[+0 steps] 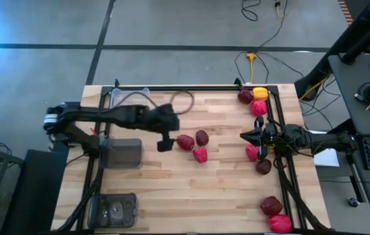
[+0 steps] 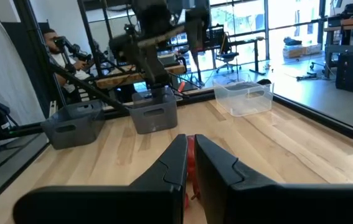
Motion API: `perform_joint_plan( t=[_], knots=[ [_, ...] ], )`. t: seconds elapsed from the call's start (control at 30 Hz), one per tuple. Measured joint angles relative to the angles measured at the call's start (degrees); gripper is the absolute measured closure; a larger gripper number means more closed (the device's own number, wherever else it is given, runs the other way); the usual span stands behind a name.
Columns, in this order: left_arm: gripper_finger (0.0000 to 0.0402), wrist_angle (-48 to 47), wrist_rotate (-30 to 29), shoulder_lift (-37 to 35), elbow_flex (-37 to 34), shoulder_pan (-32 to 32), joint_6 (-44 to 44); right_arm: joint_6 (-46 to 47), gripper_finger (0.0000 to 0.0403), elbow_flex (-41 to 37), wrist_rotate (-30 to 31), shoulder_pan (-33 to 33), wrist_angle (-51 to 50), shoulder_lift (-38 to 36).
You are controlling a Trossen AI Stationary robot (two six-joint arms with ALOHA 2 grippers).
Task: Sort produce into baskets
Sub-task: Put the red apple into the top black bin
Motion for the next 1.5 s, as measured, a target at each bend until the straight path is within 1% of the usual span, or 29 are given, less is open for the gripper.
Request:
perform_joint_plan(
  t=[0.07,0.2,0.23,0.27,0.33,0.37,0.4,0.43,0.57,0.77,0.9,0.97,1.1,1.23,1.37,1.5],
  knots=[
    [0.0034,-2.4,1.7,2.5,1.7,0.0,1.4,0.0,0.0380,0.0,0.0,0.0,0.0,0.0],
    [0.0038,-2.9,3.0,4.6,2.7,0.0,3.2,0.0,0.0380,0.0,0.0,0.0,0.0,0.0],
    [0.0038,-2.9,4.8,4.9,2.7,0.0,4.0,0.0,0.0380,0.0,0.0,0.0,0.0,0.0],
    [0.0038,-3.0,8.4,5.0,2.7,0.0,5.6,0.0,0.0380,0.0,0.0,0.0,0.0,0.0],
    [0.0038,-2.6,17.5,4.7,2.2,-0.3,8.1,0.0,0.0380,0.0,0.0,0.0,0.0,0.0],
    [0.0038,-2.2,20.9,4.4,2.0,-0.7,8.5,0.0,0.0380,0.0,0.0,0.0,0.0,0.0],
    [0.0038,-2.1,22.8,4.1,1.8,-1.2,8.7,0.0,0.0380,0.0,0.0,0.0,0.0,0.0],
    [0.0038,-2.1,23.3,3.8,1.6,-1.7,9.4,0.0,0.0380,0.0,0.0,0.0,0.0,0.0],
    [0.0038,-1.9,21.9,3.4,0.8,-2.6,12.7,0.0,0.0380,0.0,0.0,0.0,0.0,0.0],
    [0.0038,0.6,20.2,5.4,-0.7,-2.2,15.6,0.0,0.0380,0.0,0.0,0.0,0.0,0.0],
    [0.0038,5.9,11.9,7.3,-1.4,-2.1,17.1,0.0,0.0380,0.0,0.0,0.0,0.0,0.0],
    [0.0038,7.5,9.8,9.3,-1.4,-1.7,18.3,0.0,0.0380,0.0,0.0,0.0,0.0,0.0],
    [0.0038,6.9,9.3,13.6,-0.7,-0.2,18.6,0.0,0.0380,0.0,0.0,0.0,0.0,0.0],
    [0.0038,8.9,5.8,16.5,-0.2,1.1,22.7,0.0,0.0380,0.0,0.0,0.0,0.0,0.0],
    [0.0038,6.3,6.0,19.3,1.6,2.4,23.7,0.0,0.0380,0.0,0.0,0.0,0.0,0.0],
    [0.0038,6.6,6.2,22.4,1.9,3.1,23.7,0.0,0.0380,0.0,0.0,0.0,0.0,0.0]
  ],
)
